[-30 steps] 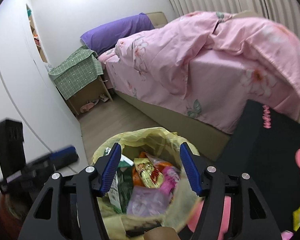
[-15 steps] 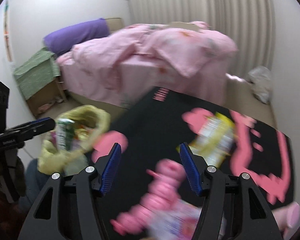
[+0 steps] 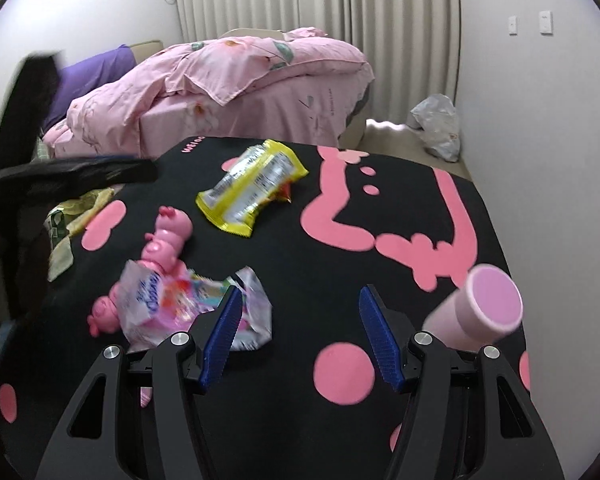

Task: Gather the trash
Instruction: 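Grasp the yellow snack wrapper with the left tool and lift it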

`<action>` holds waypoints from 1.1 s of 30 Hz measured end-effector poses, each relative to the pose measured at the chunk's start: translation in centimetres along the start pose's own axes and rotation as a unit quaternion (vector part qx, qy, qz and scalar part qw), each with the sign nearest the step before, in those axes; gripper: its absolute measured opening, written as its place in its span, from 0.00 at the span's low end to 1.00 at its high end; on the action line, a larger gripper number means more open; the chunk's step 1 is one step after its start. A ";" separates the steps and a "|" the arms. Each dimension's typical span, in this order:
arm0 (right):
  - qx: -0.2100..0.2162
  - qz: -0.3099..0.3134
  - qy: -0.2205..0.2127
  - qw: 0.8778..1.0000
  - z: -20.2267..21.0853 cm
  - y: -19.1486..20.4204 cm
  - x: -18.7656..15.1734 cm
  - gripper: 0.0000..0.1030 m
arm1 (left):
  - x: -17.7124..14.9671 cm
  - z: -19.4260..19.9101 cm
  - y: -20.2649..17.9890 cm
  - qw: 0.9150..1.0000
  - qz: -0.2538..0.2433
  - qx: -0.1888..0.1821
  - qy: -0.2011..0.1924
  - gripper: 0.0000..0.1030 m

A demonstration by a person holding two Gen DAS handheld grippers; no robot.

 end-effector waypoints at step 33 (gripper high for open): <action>0.049 0.062 -0.030 0.996 -5.9 3.8 9.4 0.56 | -11.9 8.0 5.6 0.982 0.160 -0.065 0.081 0.24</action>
Point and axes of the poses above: each gripper's, at about its wrist camera, not at the fingertips, and z roughly against the way its jaws point, y to its left, x to its top, the point moved 8 cm from there along -z, roughly the way its jaws point, and after that the axes turned 6 degrees about x, right-handed, at the moved point
